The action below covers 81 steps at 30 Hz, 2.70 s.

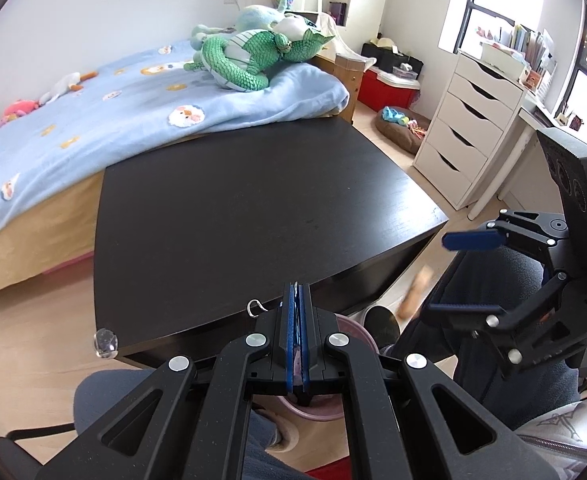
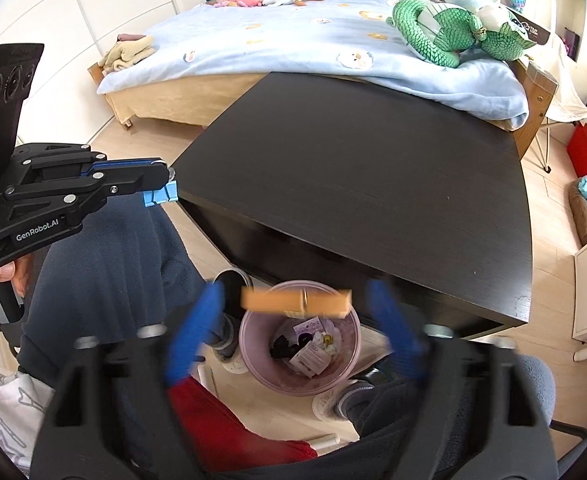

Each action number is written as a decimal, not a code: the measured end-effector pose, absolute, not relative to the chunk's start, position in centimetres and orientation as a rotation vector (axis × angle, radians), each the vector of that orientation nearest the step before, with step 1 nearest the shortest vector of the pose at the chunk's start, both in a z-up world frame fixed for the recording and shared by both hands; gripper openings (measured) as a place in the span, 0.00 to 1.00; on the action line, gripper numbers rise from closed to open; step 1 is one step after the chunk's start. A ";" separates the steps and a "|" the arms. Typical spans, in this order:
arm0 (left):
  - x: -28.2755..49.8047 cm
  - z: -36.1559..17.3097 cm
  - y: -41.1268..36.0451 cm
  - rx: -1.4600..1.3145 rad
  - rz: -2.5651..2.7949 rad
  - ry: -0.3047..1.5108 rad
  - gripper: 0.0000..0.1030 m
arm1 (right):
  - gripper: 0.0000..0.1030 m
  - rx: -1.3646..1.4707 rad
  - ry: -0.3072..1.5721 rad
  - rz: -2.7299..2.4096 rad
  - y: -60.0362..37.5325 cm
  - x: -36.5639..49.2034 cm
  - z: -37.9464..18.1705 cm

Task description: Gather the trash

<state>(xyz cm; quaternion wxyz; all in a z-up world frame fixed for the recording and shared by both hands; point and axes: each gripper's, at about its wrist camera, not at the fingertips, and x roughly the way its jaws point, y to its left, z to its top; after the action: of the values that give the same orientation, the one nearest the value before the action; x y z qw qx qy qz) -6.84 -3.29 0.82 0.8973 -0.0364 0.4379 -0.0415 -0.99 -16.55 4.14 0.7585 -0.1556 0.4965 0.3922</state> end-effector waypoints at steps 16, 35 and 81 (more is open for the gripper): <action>-6.8 0.5 -4.7 -0.050 -0.143 0.922 0.02 | 0.95 -0.315 1.078 0.752 -18.1 -0.1 4.6; -5.7 0.4 -8.2 -0.022 -0.233 0.943 0.02 | 0.95 -0.246 1.071 0.616 -22.2 1.6 5.0; -2.0 2.8 1.9 -0.192 0.018 0.829 0.94 | 0.97 -0.258 0.943 0.686 -15.1 6.8 8.7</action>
<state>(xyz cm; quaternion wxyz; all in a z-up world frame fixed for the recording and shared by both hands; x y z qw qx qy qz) -1.99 1.90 2.79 0.9109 -0.0931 0.4019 0.0088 6.80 -15.14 8.72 0.8270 -0.1216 0.4439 0.3230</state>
